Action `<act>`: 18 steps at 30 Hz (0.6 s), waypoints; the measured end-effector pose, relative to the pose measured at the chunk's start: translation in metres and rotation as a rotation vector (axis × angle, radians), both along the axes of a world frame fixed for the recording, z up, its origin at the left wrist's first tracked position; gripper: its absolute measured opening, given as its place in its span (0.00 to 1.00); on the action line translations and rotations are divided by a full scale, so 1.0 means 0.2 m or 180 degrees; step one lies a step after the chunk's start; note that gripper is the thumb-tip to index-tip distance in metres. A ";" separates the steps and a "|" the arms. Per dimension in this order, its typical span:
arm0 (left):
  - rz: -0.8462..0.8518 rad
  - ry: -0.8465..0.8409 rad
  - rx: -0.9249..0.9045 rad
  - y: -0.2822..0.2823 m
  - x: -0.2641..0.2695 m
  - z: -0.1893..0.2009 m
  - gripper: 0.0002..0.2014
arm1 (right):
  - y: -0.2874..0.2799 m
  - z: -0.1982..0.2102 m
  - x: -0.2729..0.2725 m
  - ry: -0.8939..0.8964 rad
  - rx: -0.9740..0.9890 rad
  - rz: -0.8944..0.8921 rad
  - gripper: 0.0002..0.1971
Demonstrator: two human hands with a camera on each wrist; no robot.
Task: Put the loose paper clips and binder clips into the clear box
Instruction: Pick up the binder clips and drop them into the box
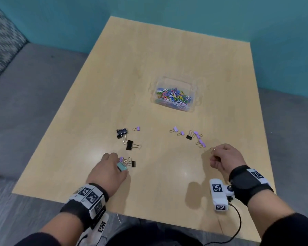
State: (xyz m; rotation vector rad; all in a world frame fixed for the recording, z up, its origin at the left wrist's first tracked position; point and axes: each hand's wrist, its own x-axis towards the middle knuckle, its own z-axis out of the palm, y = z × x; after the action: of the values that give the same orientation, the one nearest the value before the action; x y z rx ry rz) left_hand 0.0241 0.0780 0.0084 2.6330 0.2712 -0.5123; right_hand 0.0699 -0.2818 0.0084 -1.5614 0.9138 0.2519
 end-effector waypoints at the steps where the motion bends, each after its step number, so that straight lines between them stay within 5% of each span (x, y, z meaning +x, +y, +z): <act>1: 0.0093 -0.0012 -0.0076 0.00 0.01 0.00 0.12 | 0.00 0.00 0.01 -0.0007 0.0038 -0.0032 0.07; 7: 0.0864 0.0032 -0.1084 0.05 0.02 0.05 0.12 | -0.03 0.01 0.03 -0.0053 0.0840 -0.0290 0.19; 11: 0.1653 0.0216 -0.2727 0.05 0.04 0.11 0.13 | -0.01 0.01 0.05 0.0001 0.1065 -0.0569 0.03; 14: 0.1948 0.0378 -0.3484 0.04 0.06 0.14 0.17 | -0.03 -0.03 0.08 0.0102 0.0361 -0.0221 0.11; 18: 0.2005 0.0507 -0.4005 0.03 0.10 0.15 0.20 | 0.01 -0.03 0.11 0.0062 -0.1551 0.1102 0.06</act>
State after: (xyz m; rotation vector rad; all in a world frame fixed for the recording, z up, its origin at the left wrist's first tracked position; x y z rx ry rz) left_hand 0.0438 0.0844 0.0393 1.2038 0.5632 -0.4416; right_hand 0.0910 -0.2789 0.0018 -2.1759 0.7467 0.3036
